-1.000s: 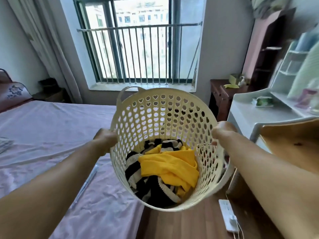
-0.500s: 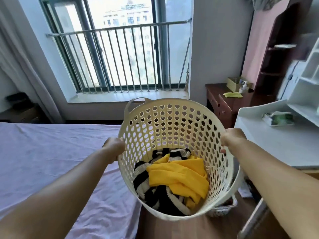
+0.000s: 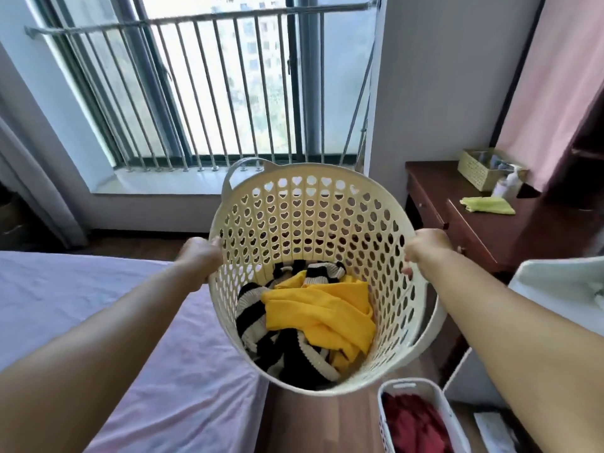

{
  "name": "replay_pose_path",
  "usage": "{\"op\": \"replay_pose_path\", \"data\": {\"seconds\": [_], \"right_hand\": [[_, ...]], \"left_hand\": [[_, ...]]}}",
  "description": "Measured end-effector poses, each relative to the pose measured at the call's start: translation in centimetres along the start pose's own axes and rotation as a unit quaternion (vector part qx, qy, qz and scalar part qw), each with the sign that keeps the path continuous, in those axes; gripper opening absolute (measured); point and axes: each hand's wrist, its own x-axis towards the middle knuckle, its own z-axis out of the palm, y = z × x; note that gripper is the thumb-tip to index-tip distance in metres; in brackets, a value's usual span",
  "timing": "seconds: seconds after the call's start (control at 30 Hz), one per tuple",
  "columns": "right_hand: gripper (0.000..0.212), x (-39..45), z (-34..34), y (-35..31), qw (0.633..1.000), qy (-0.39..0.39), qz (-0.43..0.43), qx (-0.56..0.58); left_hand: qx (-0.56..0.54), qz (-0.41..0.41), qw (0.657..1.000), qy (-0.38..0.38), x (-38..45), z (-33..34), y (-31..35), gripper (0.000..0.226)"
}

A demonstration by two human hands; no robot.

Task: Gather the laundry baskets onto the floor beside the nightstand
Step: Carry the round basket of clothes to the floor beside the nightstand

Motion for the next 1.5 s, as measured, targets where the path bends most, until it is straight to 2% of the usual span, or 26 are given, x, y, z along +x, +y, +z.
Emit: {"op": "replay_pose_path", "data": {"seconds": [0.3, 0.5, 0.73, 0.8, 0.9, 1.0, 1.17, 1.3, 1.4, 1.5], "right_hand": [[0.037, 19.1, 7.7, -8.8, 1.000, -0.001, 0.009, -0.011], [0.048, 33.0, 13.5, -15.6, 0.999, -0.020, 0.002, -0.036], [0.050, 46.2, 23.7, -24.1, 0.996, -0.058, -0.018, -0.060], [0.046, 48.9, 27.0, -26.1, 0.994, -0.074, -0.028, -0.073], [0.028, 52.0, 31.8, -28.9, 0.989, -0.106, -0.037, -0.096], [0.019, 55.6, 37.1, -32.4, 0.986, -0.118, -0.055, -0.109], [0.006, 61.0, 46.0, -37.9, 0.978, -0.145, -0.082, -0.126], [0.005, 65.6, 55.2, -43.1, 0.964, -0.202, -0.103, -0.140], [0.012, 67.7, 60.6, -46.0, 0.948, -0.244, -0.125, -0.161], [0.011, 69.4, 67.0, -49.4, 0.929, -0.281, -0.159, -0.179]], "left_hand": [[-0.034, -0.036, 0.999, -0.020, 18.6, 8.4, 9.1, 0.051], [-0.034, -0.083, 0.996, -0.010, 30.7, 14.0, 14.7, 0.049], [-0.073, -0.147, 0.986, 0.016, 44.7, 17.2, 19.0, 0.045], [-0.062, -0.156, 0.985, 0.032, 48.4, 17.5, 19.7, 0.040], [-0.037, -0.157, 0.986, 0.049, 54.4, 17.7, 21.3, 0.034], [-0.052, -0.173, 0.982, 0.058, 60.2, 17.5, 22.5, 0.037], [-0.086, -0.221, 0.965, 0.113, 67.8, 16.1, 23.3, 0.039], [-0.110, -0.262, 0.945, 0.163, 75.4, 14.1, 23.3, 0.036], [-0.135, -0.295, 0.927, 0.189, 78.6, 13.2, 23.2, 0.024], [-0.142, -0.316, 0.910, 0.228, 82.0, 11.5, 22.7, 0.033]]}}
